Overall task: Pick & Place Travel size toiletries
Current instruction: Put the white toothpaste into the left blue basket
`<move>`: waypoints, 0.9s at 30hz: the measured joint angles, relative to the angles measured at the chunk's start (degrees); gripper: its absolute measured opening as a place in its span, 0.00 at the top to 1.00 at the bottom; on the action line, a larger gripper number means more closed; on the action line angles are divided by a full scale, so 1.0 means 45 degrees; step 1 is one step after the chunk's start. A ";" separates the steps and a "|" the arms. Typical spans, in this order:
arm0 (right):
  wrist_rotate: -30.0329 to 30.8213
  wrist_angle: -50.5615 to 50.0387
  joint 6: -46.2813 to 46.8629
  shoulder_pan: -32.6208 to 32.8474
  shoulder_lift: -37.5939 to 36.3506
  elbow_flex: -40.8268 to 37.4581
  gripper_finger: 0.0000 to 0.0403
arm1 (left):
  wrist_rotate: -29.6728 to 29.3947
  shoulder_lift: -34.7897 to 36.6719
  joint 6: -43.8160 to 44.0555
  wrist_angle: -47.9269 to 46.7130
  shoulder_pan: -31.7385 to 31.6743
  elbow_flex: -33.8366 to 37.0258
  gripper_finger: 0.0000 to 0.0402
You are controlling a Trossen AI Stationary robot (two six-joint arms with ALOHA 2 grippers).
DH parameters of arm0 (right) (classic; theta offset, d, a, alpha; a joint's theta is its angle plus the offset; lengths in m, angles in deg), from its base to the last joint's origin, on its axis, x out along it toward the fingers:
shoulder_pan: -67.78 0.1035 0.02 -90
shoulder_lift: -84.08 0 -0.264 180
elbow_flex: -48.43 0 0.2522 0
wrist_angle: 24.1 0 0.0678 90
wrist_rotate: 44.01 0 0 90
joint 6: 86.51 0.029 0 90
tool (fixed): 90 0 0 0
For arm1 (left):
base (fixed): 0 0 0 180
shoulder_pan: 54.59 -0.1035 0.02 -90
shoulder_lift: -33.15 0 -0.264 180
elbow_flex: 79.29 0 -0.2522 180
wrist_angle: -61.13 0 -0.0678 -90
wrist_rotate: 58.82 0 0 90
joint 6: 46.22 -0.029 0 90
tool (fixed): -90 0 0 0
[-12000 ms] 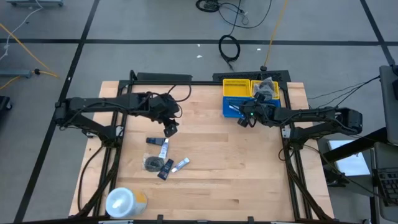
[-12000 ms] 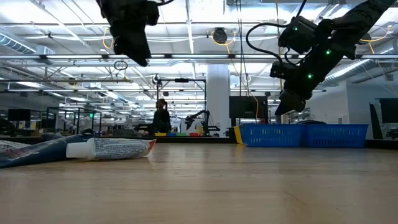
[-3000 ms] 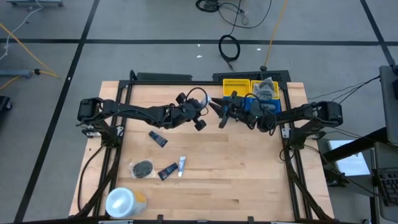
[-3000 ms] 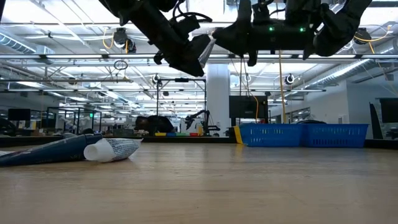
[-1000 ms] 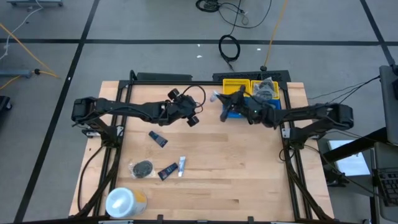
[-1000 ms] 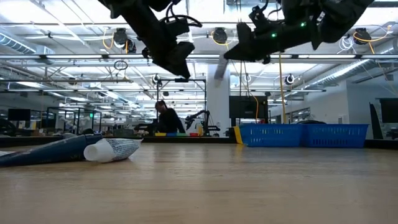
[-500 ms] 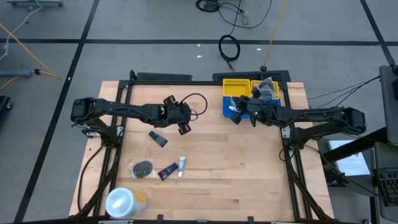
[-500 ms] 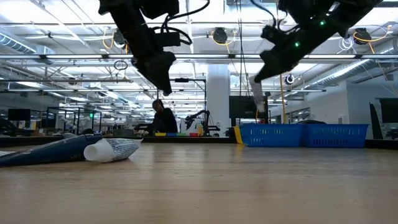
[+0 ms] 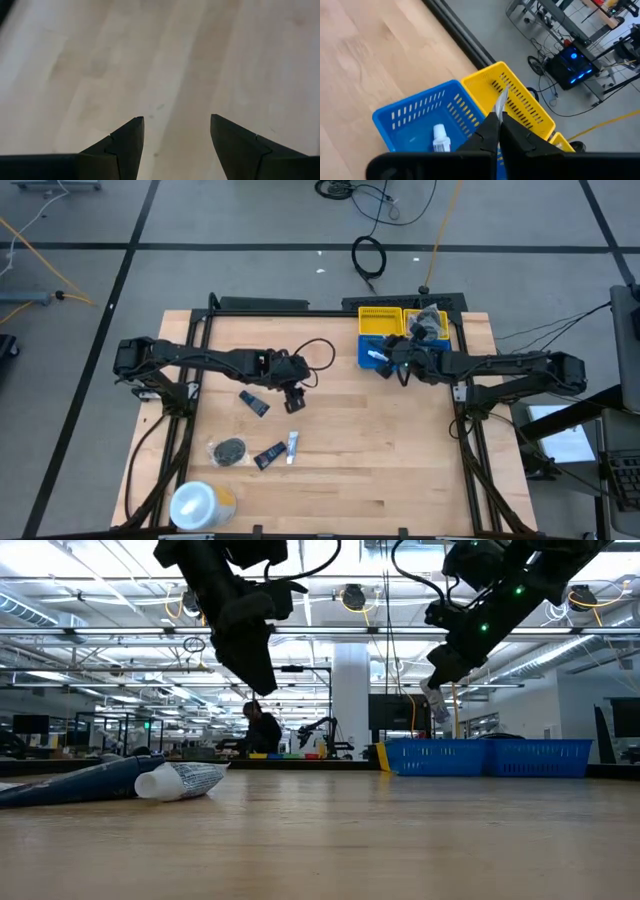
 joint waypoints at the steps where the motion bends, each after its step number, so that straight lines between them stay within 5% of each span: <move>1: -0.0009 -0.0129 0.0001 0.0000 0.0000 0.0000 1.00 | 0.0132 0.0000 0.0014 -0.0027 0.0018 0.0000 0.44; 11: -0.0027 -0.0482 0.0136 -0.0042 0.0000 -0.0265 0.96 | 0.0219 -0.0005 0.0183 -0.0446 0.0502 0.0000 0.44; 27: -0.0023 0.0792 -0.0438 -0.0084 0.0005 -0.0923 0.67 | 0.0217 -0.0010 0.0775 -0.0606 0.0830 0.0000 0.44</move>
